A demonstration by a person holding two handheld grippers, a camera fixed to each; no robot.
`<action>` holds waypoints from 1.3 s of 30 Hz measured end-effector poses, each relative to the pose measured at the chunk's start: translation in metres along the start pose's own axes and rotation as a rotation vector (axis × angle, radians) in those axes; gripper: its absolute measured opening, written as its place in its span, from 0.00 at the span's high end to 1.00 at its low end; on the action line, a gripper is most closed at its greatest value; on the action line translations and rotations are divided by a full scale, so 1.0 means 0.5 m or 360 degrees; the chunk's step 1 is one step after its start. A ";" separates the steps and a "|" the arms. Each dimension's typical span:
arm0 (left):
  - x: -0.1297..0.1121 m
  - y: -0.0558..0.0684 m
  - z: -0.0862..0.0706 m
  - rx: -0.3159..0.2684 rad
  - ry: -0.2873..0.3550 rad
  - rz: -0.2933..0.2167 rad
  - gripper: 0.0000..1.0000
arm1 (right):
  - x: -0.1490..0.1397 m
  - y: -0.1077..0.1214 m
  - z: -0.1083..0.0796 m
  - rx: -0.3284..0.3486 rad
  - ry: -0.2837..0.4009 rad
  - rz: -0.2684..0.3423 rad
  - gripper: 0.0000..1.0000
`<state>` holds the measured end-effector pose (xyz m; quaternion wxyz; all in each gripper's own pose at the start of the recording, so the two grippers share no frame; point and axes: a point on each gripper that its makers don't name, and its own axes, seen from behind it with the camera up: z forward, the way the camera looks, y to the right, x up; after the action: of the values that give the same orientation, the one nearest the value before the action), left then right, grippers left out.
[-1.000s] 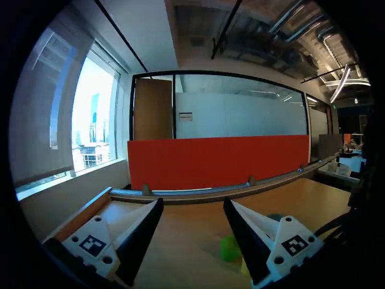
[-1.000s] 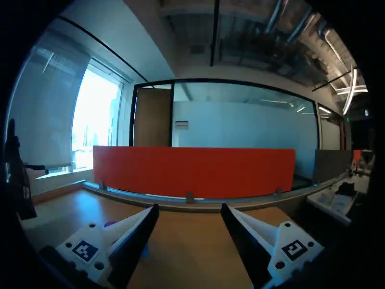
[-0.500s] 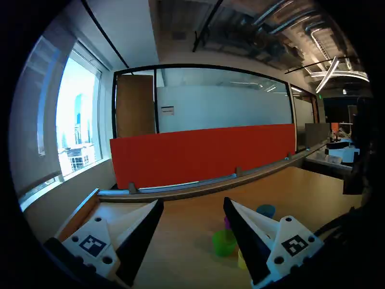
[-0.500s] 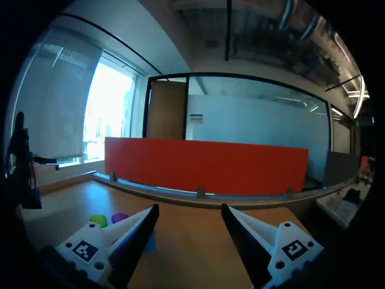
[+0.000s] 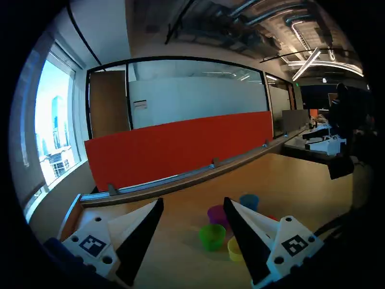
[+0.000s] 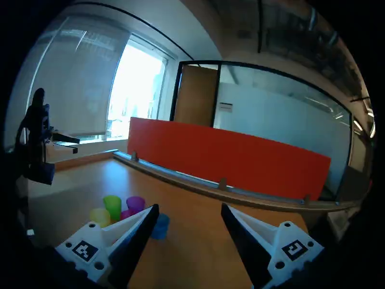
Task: Pour water
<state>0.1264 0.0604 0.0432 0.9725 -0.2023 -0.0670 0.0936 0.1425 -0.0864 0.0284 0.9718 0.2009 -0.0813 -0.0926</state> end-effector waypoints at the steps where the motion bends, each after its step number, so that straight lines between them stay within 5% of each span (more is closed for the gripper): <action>1: -0.002 0.002 0.001 -0.0013 -0.0008 0.0008 0.08 | -0.001 -0.001 0.001 0.0009 -0.0007 0.0000 0.00; 20: -0.021 0.000 0.021 -0.0114 -0.0095 0.0019 0.08 | -0.017 -0.013 0.017 0.0100 -0.0126 -0.0062 0.00; 39: -0.090 0.056 0.061 -0.0384 -0.0300 0.0156 0.08 | -0.057 -0.051 0.057 0.0358 -0.0344 -0.0151 0.00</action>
<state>0.0730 0.0875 0.0554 0.9249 -0.3109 -0.1588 0.1508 0.1054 -0.1138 0.0404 0.9233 0.3009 -0.1857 -0.1498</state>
